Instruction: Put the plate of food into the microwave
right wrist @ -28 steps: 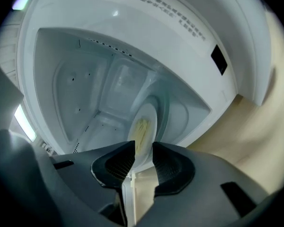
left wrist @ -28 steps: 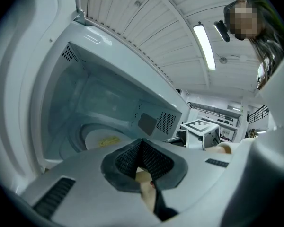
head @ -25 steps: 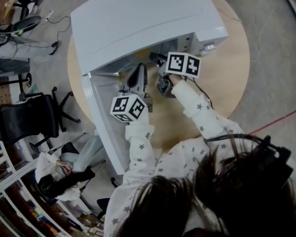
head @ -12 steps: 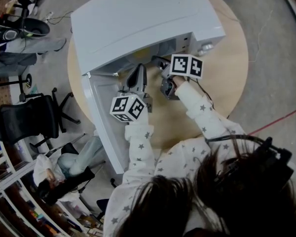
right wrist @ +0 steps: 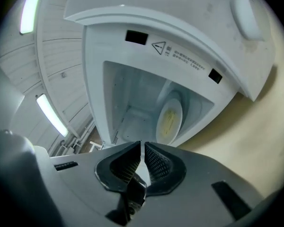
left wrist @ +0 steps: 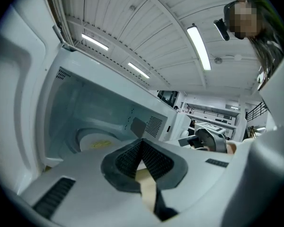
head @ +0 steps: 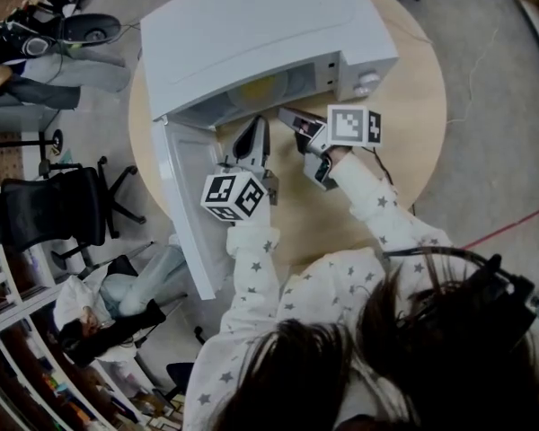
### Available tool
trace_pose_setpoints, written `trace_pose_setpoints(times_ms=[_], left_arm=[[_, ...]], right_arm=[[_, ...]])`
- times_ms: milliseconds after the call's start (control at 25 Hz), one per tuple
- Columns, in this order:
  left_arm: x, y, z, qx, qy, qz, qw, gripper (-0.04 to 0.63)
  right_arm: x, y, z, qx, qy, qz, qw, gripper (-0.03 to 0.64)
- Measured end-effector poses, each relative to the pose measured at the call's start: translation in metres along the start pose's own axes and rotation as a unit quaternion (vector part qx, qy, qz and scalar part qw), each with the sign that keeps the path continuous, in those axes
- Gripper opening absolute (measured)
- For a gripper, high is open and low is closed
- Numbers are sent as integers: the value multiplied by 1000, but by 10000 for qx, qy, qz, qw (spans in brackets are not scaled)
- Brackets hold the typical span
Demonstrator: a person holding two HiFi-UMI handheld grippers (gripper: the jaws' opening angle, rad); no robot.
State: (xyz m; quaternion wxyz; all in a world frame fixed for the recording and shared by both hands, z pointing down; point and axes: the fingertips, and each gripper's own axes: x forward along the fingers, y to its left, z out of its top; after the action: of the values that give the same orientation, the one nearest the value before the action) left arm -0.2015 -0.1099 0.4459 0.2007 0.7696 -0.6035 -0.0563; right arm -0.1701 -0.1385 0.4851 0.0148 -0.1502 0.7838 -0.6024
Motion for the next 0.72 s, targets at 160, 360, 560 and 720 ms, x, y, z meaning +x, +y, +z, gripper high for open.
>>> trace_pose_setpoints(times_ms=[160,360,560,720], left_arm=[[-19,-17,7,73,-87,-47,9999,2],[-36,-46,21,211,-260,-159,9993,2],[-56,-74,32,330,-403,-331,9981,2],[-68,-96,36,418,-435,-464,9971,2]], right_arm=[[-22,25,-11,-47,62,321,9995,6],[-47,52,-18,-207,168,670,9974,6],[-65,79,-27,-637,286,1037,9922,6],[-82,92,-36,-567,392,1233,9900,6]])
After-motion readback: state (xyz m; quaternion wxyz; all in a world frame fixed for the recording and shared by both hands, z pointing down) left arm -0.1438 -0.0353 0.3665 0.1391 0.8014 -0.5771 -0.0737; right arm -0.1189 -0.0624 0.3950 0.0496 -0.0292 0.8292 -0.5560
